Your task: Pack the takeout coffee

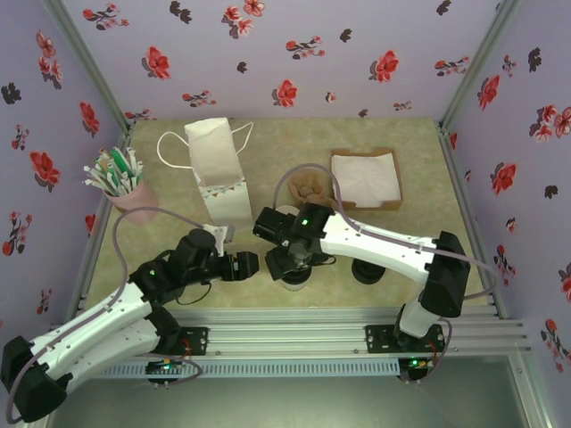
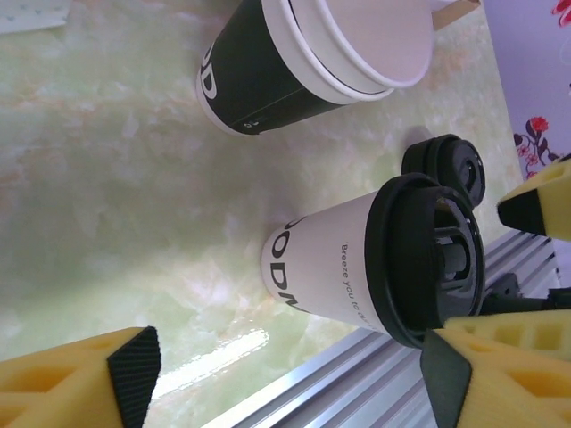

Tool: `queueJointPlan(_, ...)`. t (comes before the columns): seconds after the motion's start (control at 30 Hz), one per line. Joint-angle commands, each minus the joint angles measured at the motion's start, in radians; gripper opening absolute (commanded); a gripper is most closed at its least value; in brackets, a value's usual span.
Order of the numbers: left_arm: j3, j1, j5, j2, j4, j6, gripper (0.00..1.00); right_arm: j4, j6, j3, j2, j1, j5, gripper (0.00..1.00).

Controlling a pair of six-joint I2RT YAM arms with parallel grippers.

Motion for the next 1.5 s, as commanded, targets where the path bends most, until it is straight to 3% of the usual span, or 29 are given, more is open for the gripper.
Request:
queueJointPlan(0.0, 0.016, -0.008, 0.048, 0.009, 0.018, -0.031, 0.7, -0.009, 0.033, -0.006, -0.073, 0.007, 0.037, 0.88)
queueJointPlan(0.2, 0.014, -0.038, 0.101, 0.038, 0.097, -0.101, 0.47, 0.054, 0.057, -0.081, -0.176, -0.021, 0.048, 0.79)
queueJointPlan(0.33, 0.008, -0.072, 0.116, 0.07, 0.174, -0.149, 0.28, 0.137, 0.075, -0.179, -0.26, -0.068, 0.017, 0.65)
queueJointPlan(0.47, 0.008, -0.101, 0.123, 0.106, 0.243, -0.189, 0.1, 0.228, 0.091, -0.286, -0.341, -0.112, -0.029, 0.36)
queueJointPlan(0.57, 0.012, -0.123, 0.122, 0.134, 0.286, -0.212, 0.06, 0.286, 0.106, -0.36, -0.389, -0.14, -0.06, 0.16)
queueJointPlan(0.67, 0.017, -0.141, 0.125, 0.166, 0.313, -0.221, 0.03, 0.335, 0.118, -0.426, -0.43, -0.164, -0.084, 0.06)
queueJointPlan(1.0, 0.027, -0.148, 0.121, 0.233, 0.31, -0.206, 0.0, 0.498, 0.14, -0.575, -0.486, -0.215, -0.183, 0.05)
queueJointPlan(1.47, 0.054, -0.141, 0.117, 0.288, 0.285, -0.192, 0.0, 0.545, 0.148, -0.629, -0.482, -0.255, -0.22, 0.06)
